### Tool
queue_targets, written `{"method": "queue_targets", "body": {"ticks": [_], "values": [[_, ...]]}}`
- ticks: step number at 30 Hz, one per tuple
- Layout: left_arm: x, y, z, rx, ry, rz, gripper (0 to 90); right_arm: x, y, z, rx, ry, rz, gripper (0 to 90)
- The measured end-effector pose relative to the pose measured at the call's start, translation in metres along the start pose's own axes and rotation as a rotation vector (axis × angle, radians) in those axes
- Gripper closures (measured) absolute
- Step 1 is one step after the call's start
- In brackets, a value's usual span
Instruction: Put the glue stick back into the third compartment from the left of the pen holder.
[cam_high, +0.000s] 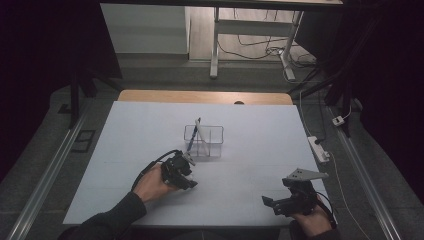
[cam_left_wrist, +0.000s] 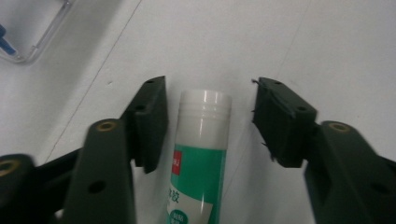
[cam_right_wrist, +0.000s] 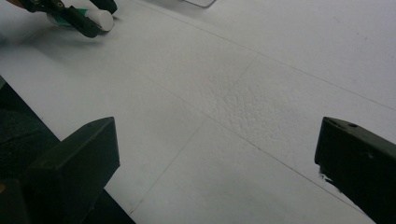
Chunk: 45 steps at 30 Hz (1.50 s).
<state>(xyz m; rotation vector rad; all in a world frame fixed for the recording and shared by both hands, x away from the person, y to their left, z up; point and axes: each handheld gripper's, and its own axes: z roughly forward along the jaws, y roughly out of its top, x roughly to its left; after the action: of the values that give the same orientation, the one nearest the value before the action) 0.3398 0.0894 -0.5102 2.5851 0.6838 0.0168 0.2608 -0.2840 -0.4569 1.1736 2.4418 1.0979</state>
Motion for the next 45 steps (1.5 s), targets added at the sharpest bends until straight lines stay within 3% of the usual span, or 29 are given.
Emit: {"method": "queue_targets", "body": {"ticks": [5,9,12,17,20,29,36,45], "values": [[-0.001,0.003,0.002,0.029,0.030,0.011,62.9,0.000,0.000,0.000,0.001,0.003,-0.001,0.0],[0.001,0.005,0.001,0.048,0.008,-0.049,64.9,0.000,0.000,0.000,0.002,0.004,0.000,0.0],[0.004,0.003,-0.001,0.033,-0.016,-0.076,65.2,-0.001,0.000,0.000,0.002,0.005,0.000,0.0],[0.006,0.003,-0.013,-0.050,-0.044,-0.101,65.4,-0.001,0.000,0.000,0.000,0.007,0.003,0.0],[0.007,0.005,-0.024,-0.112,-0.050,-0.094,65.4,-0.001,0.000,0.000,0.001,0.007,0.004,0.0],[0.011,0.017,-0.059,-0.305,-0.017,-0.076,65.3,-0.001,0.000,0.000,0.000,0.007,0.008,0.0],[0.015,0.030,-0.074,-0.388,0.017,-0.094,65.3,-0.002,0.000,0.000,-0.006,0.009,0.015,0.0],[0.025,0.050,-0.088,-0.469,0.020,-0.120,65.3,-0.003,0.000,-0.001,-0.007,0.012,0.019,0.0]]}}
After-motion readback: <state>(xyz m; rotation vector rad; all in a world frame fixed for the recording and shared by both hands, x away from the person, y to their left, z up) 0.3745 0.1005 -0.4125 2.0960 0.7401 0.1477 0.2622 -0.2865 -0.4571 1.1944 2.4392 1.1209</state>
